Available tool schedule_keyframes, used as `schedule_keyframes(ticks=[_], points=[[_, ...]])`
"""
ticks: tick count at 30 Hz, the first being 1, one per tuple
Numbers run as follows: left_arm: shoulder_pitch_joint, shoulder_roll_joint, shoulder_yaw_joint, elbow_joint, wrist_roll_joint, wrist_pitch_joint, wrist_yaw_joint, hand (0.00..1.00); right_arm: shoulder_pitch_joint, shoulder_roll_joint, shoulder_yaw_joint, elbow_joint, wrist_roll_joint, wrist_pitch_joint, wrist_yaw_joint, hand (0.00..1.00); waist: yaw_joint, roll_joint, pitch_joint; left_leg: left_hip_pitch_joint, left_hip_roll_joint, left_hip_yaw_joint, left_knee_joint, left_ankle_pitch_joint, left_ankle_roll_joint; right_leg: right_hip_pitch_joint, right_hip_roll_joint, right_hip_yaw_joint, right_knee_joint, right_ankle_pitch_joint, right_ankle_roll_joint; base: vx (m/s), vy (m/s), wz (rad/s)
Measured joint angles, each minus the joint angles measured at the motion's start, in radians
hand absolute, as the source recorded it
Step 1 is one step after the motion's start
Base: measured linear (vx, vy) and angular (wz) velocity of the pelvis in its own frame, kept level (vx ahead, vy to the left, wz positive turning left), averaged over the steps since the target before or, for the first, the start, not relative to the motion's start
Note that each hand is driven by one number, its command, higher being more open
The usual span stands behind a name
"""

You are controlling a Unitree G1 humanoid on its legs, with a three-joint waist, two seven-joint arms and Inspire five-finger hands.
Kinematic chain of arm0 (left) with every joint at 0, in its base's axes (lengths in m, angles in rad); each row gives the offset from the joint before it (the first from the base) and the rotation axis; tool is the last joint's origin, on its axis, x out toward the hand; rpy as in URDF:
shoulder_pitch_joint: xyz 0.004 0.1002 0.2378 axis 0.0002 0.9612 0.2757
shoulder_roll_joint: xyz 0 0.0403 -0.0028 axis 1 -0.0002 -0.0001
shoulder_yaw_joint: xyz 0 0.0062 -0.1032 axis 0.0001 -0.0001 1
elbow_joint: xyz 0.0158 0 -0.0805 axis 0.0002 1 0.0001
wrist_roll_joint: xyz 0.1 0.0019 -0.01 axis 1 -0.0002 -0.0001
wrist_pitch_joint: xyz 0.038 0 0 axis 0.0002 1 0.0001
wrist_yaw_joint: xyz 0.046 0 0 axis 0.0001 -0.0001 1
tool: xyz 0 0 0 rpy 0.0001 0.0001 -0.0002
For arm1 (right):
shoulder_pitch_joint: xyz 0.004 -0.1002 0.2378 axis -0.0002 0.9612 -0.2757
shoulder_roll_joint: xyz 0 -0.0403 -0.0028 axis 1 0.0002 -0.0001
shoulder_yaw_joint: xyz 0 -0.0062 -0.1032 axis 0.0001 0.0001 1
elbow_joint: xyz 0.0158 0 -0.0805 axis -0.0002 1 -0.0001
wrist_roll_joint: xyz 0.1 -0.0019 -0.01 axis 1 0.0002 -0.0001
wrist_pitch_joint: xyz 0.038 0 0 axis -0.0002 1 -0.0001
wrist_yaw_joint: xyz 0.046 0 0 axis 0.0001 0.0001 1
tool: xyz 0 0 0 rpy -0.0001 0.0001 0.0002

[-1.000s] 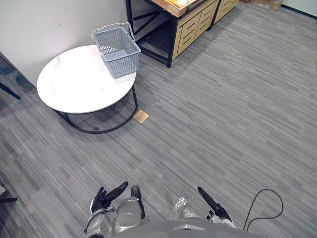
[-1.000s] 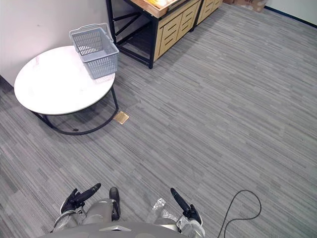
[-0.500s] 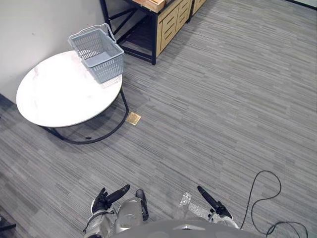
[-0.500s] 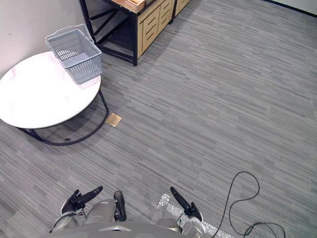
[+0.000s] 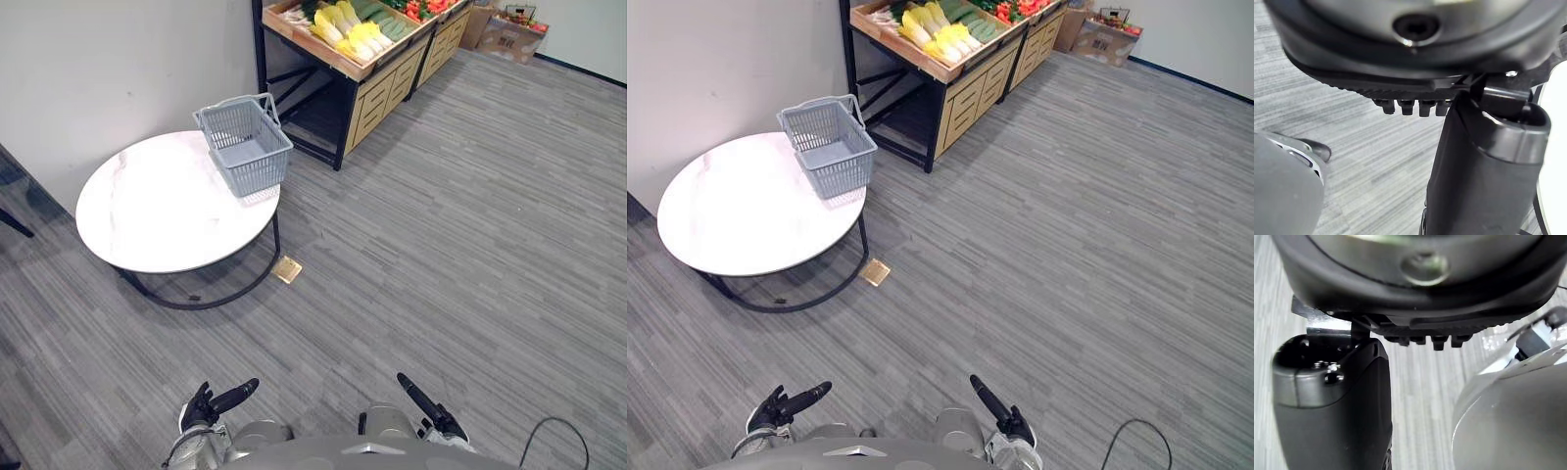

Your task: Pick vegetable in the basket

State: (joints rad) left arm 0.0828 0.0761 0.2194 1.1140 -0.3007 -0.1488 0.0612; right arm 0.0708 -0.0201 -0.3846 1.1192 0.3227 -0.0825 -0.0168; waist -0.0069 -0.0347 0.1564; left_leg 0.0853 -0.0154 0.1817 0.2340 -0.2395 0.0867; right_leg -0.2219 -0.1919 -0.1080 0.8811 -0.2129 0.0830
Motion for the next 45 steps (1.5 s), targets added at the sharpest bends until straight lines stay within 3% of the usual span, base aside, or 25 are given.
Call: schedule_keyframes(ticks=[1, 2, 4, 5, 7, 8, 9, 10, 11, 15, 19, 21, 23, 25, 27, 29, 30, 31, 32, 34, 35, 41, 45], points=[[0.000, -0.011, 0.018, 0.009, 0.004, 0.000, 0.000, 1.00, 0.000, -0.006, 0.000, -0.004, 0.000, -0.003, 0.002, 1.00, 0.000, 0.021, 0.004, 0.029, 0.033, -0.001, -0.018, -0.005, -0.013, -0.015, 0.031, -0.023, -0.102, -0.012, -0.018, 0.27, -0.113, -0.02], [0.000, -0.022, 0.033, 0.015, 0.011, 0.000, 0.001, 1.00, 0.000, -0.012, 0.000, -0.009, 0.000, -0.007, 0.001, 1.00, -0.002, 0.041, 0.008, 0.055, 0.067, -0.005, -0.045, -0.005, -0.023, -0.030, 0.069, -0.026, -0.236, -0.010, -0.016, 0.27, -0.124, 0.01], [-0.001, -0.026, 0.033, 0.015, 0.038, 0.000, 0.000, 1.00, 0.001, -0.014, 0.001, -0.019, 0.000, -0.010, -0.001, 1.00, -0.011, 0.052, 0.014, 0.086, 0.105, -0.016, -0.095, -0.001, -0.051, -0.046, 0.102, -0.019, -0.477, 0.032, 0.022, 0.29, -0.184, 0.14], [-0.001, -0.030, 0.050, 0.015, 0.037, 0.000, 0.000, 1.00, 0.002, -0.011, 0.001, -0.019, -0.001, -0.010, -0.002, 1.00, -0.017, 0.046, 0.018, 0.112, 0.112, -0.019, -0.122, -0.004, -0.074, -0.050, 0.107, -0.003, -0.621, 0.086, 0.027, 0.33, -0.241, 0.19], [0.000, -0.042, 0.093, 0.015, 0.037, 0.000, 0.002, 1.00, 0.018, -0.009, 0.002, -0.026, -0.003, -0.009, -0.003, 1.00, -0.024, 0.033, 0.024, 0.153, 0.110, -0.024, -0.146, -0.021, -0.106, -0.041, 0.098, 0.024, -0.718, 0.146, 0.027, 0.39, -0.312, 0.22], [0.000, -0.054, 0.118, 0.015, 0.038, 0.001, 0.003, 1.00, 0.044, -0.004, 0.001, -0.030, -0.001, -0.004, -0.003, 1.00, -0.027, 0.029, 0.025, 0.192, 0.113, -0.035, -0.163, -0.041, -0.137, -0.042, 0.087, 0.029, -0.699, 0.231, 0.019, 0.49, -0.410, 0.40], [-0.004, -0.078, 0.138, 0.016, 0.039, 0.001, 0.002, 1.00, 0.061, -0.014, 0.000, -0.033, 0.001, 0.005, -0.001, 1.00, -0.030, 0.046, 0.024, 0.218, 0.132, -0.043, -0.177, -0.049, -0.151, -0.061, 0.097, 0.007, -0.617, 0.256, 0.005, 0.49, -0.404, 0.34], [-0.005, -0.102, 0.149, 0.014, 0.043, -0.001, -0.001, 1.00, 0.068, -0.029, -0.006, -0.036, -0.003, 0.007, -0.002, 1.00, -0.025, 0.076, 0.015, 0.217, 0.158, -0.041, -0.177, -0.041, -0.159, -0.096, 0.116, -0.006, -0.544, 0.200, -0.028, 0.46, -0.379, 0.19], [-0.008, -0.113, 0.149, 0.014, 0.044, -0.002, -0.003, 1.00, 0.067, -0.032, -0.007, -0.036, -0.003, 0.007, -0.003, 1.00, -0.026, 0.091, 0.016, 0.218, 0.171, -0.042, -0.172, -0.020, -0.176, -0.111, 0.123, -0.011, -0.496, 0.161, -0.040, 0.31, -0.244, 0.04], [-0.016, -0.118, 0.149, 0.011, 0.043, 0.000, -0.001, 1.00, 0.063, -0.032, -0.006, -0.042, -0.003, 0.007, -0.004, 1.00, -0.050, 0.092, 0.016, 0.218, 0.223, -0.069, -0.122, 0.047, -0.228, -0.097, 0.135, -0.066, -0.395, 0.049, -0.075, 0.33, -0.265, 0.28], [-0.011, -0.113, 0.153, -0.025, 0.036, 0.000, -0.003, 1.00, 0.063, -0.023, -0.005, -0.046, -0.002, 0.005, -0.008, 1.00, -0.040, 0.077, 0.012, 0.137, 0.269, -0.125, 0.157, 0.116, -0.300, 0.013, 0.172, -0.084, -0.439, -0.002, -0.101, 0.29, -0.235, 0.08], [-0.010, -0.107, 0.184, -0.038, 0.033, -0.001, -0.007, 1.00, 0.072, -0.019, 0.004, -0.056, -0.002, 0.005, -0.011, 1.00, -0.037, 0.062, 0.016, 0.007, 0.296, -0.134, 0.461, 0.231, -0.301, 0.104, 0.186, -0.082, -0.510, -0.007, -0.111, 0.27, -0.154, -0.04], [-0.002, -0.103, 0.194, -0.042, 0.029, -0.001, -0.005, 1.00, 0.077, -0.018, 0.001, -0.054, 0.000, 0.006, -0.018, 1.00, -0.035, 0.063, 0.017, -0.064, 0.332, -0.074, 0.642, 0.190, -0.285, 0.174, 0.195, -0.075, -0.560, -0.008, -0.118, 0.27, -0.064, -0.10], [0.011, -0.096, 0.204, -0.043, 0.019, -0.001, -0.006, 1.00, 0.071, -0.012, -0.015, -0.024, 0.000, 0.004, -0.022, 1.00, -0.020, 0.047, 0.022, -0.125, 0.344, 0.062, 0.721, 0.063, -0.230, 0.297, 0.186, -0.052, -0.643, 0.002, -0.110, 0.33, 0.044, -0.19], [0.010, -0.088, 0.208, -0.044, 0.018, -0.004, -0.007, 1.00, 0.060, -0.011, -0.022, 0.002, 0.000, 0.004, -0.022, 1.00, -0.009, 0.036, 0.025, -0.168, 0.330, 0.129, 0.665, 0.009, -0.227, 0.353, 0.163, -0.047, -0.680, 0.010, -0.097, 0.21, 0.105, -0.20], [0.000, -0.081, 0.203, -0.046, 0.014, -0.005, -0.009, 1.00, 0.047, -0.005, -0.043, 0.023, 0.000, 0.004, -0.021, 1.00, 0.003, 0.024, 0.030, -0.209, 0.275, 0.174, 0.415, 0.003, -0.219, 0.394, 0.117, -0.046, -0.712, 0.017, -0.067, 0.26, 0.227, -0.17], [0.000, -0.081, 0.186, -0.045, 0.015, -0.006, -0.008, 1.00, 0.049, -0.007, -0.048, 0.021, 0.000, 0.004, -0.020, 1.00, 0.002, 0.029, 0.031, -0.217, 0.239, 0.179, 0.206, 0.094, -0.199, 0.413, 0.099, -0.047, -0.723, -0.002, -0.028, 0.24, 0.262, -0.08], [0.000, -0.086, 0.177, -0.042, 0.017, -0.007, -0.007, 1.00, 0.052, -0.016, -0.052, 0.017, 0.002, 0.005, -0.019, 1.00, 0.000, 0.046, 0.031, -0.220, 0.230, 0.171, 0.104, 0.193, -0.182, 0.420, 0.104, -0.046, -0.724, -0.013, -0.010, 0.25, 0.256, 0.11], [-0.007, -0.072, 0.170, -0.036, -0.001, -0.003, -0.010, 1.00, 0.054, -0.006, -0.042, 0.024, 0.000, 0.009, -0.021, 1.00, 0.000, 0.030, 0.031, -0.196, 0.179, 0.177, 0.063, 0.208, -0.135, 0.429, 0.068, -0.026, -0.727, -0.024, 0.003, 0.24, 0.233, 0.31], [-0.007, -0.041, 0.141, -0.042, -0.007, -0.013, -0.008, 1.00, 0.059, 0.017, -0.025, 0.028, -0.001, 0.010, -0.016, 1.00, 0.003, -0.023, 0.033, -0.184, 0.110, 0.171, -0.006, 0.223, -0.116, 0.437, 0.040, -0.007, -0.772, -0.022, 0.001, 0.23, 0.184, 0.49], [-0.014, -0.031, 0.141, -0.042, -0.007, -0.004, -0.007, 1.00, 0.054, 0.023, -0.024, 0.030, -0.002, 0.010, -0.016, 1.00, 0.005, -0.034, 0.040, -0.185, 0.090, 0.163, -0.011, 0.221, -0.107, 0.456, 0.030, -0.008, -0.801, -0.002, 0.003, 0.18, 0.103, 0.39], [-0.010, -0.020, 0.139, 0.000, -0.006, -0.001, -0.005, 1.00, 0.020, 0.000, -0.007, 0.034, -0.004, -0.002, -0.013, 1.00, 0.026, -0.006, 0.051, -0.137, 0.096, 0.197, -0.065, 0.221, -0.097, 0.466, 0.036, 0.039, -0.831, 0.083, 0.019, 0.07, 0.042, -0.13], [-0.010, -0.006, 0.096, 0.017, -0.004, -0.001, -0.005, 1.00, 0.015, -0.007, 0.003, 0.039, -0.004, -0.001, -0.013, 1.00, 0.028, 0.000, 0.041, -0.137, 0.073, 0.202, -0.150, 0.246, -0.098, 0.428, 0.021, 0.030, -0.831, 0.083, 0.021, -0.04, 0.005, -0.07]])
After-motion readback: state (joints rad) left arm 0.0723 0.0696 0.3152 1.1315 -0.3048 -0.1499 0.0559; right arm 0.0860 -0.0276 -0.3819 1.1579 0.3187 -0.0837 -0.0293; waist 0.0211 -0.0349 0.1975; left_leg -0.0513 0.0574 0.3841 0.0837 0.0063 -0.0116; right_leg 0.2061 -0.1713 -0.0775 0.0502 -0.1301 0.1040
